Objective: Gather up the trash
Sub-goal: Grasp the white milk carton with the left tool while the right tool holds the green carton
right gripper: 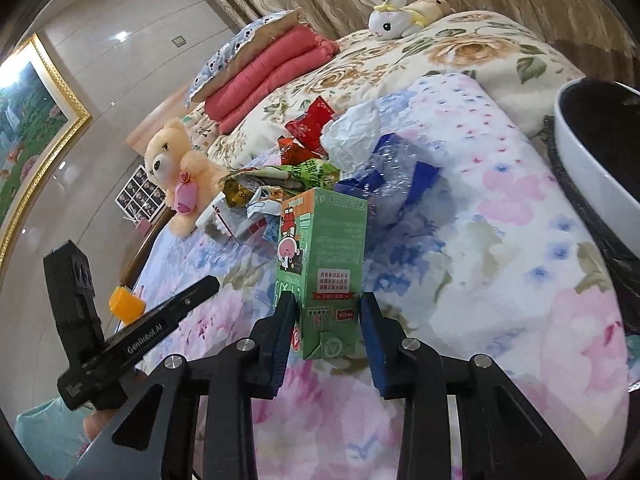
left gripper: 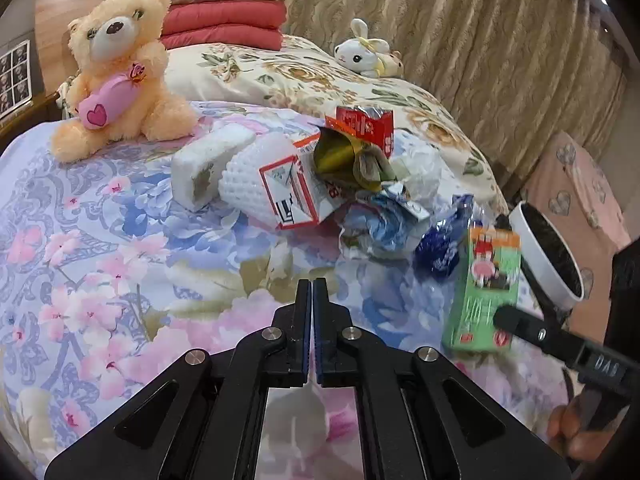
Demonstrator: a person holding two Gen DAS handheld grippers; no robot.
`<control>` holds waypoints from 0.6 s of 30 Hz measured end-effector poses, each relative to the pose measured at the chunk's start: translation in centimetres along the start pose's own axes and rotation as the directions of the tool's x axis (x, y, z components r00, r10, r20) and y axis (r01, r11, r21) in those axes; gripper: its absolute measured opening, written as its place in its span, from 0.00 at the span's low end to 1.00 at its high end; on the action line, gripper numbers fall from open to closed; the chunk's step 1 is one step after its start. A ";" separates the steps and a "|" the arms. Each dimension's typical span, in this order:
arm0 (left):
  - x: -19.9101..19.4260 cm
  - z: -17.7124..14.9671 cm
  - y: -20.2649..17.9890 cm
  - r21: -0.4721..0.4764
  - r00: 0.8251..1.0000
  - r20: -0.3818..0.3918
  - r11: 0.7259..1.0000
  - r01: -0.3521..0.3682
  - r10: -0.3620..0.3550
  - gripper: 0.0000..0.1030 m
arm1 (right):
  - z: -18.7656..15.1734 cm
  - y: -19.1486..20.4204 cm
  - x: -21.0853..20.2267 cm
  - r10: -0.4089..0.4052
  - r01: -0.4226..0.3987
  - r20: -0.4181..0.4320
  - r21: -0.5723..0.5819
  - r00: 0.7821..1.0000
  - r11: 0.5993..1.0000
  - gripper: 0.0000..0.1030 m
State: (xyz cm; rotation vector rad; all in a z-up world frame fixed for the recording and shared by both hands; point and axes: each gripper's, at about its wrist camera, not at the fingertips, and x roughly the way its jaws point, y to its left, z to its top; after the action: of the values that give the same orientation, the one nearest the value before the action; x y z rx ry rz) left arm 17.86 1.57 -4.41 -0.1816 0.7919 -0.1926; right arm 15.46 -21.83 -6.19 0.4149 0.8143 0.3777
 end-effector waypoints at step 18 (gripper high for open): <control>4.6 4.8 0.4 -0.051 1.000 0.028 0.999 -0.006 0.007 0.39 | 0.8 -0.6 3.3 0.039 -0.037 -0.052 0.055 0.998 0.998 0.55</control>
State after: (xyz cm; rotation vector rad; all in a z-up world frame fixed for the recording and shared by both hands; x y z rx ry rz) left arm 24.47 1.31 -4.39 -0.2290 0.7695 -0.1635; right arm 18.21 -20.99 -8.04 0.4731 0.8703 0.4040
